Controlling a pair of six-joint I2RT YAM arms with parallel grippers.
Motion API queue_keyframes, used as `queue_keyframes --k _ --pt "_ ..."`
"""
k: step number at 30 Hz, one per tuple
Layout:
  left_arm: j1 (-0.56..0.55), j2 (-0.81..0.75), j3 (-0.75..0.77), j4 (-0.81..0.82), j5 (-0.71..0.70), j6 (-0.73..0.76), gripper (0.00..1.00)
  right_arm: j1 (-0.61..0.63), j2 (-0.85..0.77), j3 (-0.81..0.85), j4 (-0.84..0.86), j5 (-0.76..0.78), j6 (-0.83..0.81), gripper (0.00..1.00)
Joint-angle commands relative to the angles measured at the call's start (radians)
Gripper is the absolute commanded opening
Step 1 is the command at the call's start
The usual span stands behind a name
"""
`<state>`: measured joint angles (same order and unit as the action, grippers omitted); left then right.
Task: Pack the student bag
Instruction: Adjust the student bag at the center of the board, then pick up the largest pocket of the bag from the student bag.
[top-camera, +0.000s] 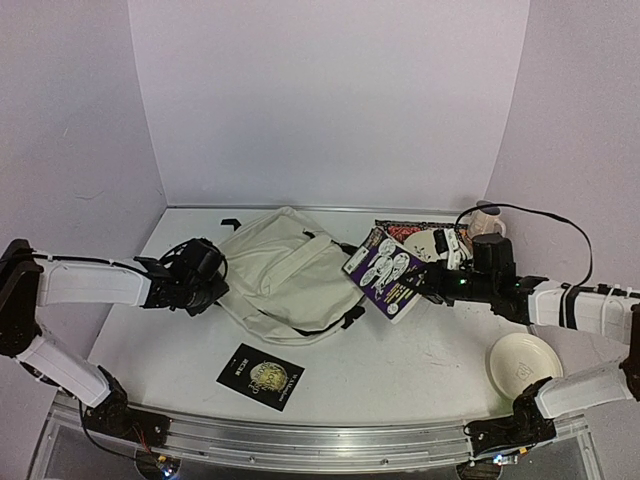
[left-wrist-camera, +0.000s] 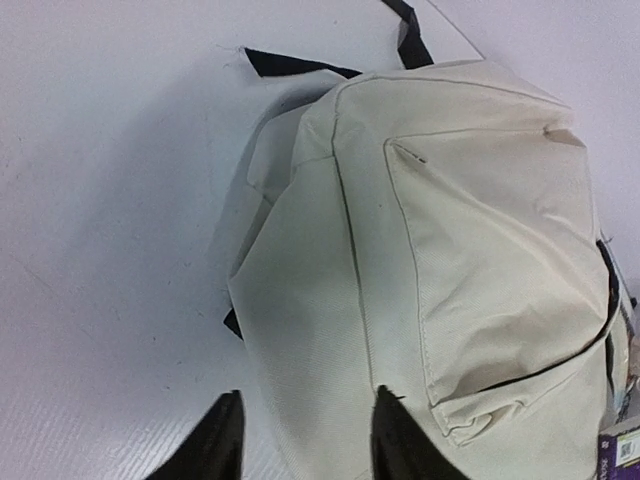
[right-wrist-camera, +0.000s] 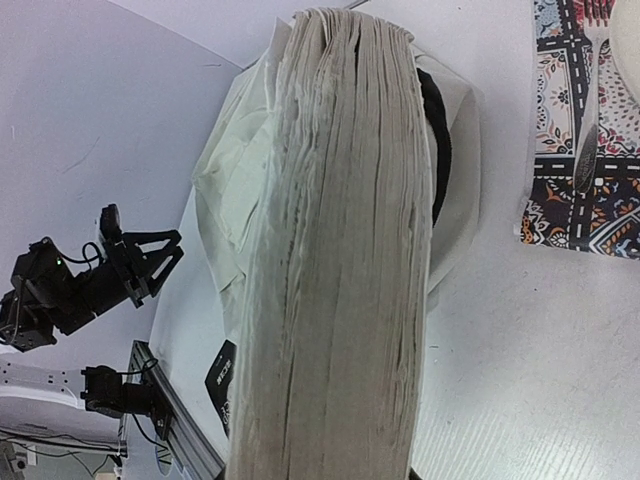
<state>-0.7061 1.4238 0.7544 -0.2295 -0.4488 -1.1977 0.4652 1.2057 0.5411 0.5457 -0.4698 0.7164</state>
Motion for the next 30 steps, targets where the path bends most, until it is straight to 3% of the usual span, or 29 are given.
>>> queue_keyframes --k 1,7,19,30 --pt "-0.018 -0.050 0.007 -0.023 0.033 0.155 0.58 0.000 0.003 0.063 0.057 -0.028 -0.043 0.00" --pt "-0.185 -0.011 0.126 -0.048 0.023 0.340 0.86 -0.015 0.000 0.062 0.014 0.016 -0.068 0.00" --pt "-0.429 0.287 0.474 -0.112 -0.005 0.624 0.94 -0.099 -0.088 0.090 -0.122 0.065 -0.117 0.00" --pt "-0.498 0.568 0.743 -0.234 -0.074 0.758 0.99 -0.108 -0.144 0.076 -0.159 0.080 -0.096 0.00"
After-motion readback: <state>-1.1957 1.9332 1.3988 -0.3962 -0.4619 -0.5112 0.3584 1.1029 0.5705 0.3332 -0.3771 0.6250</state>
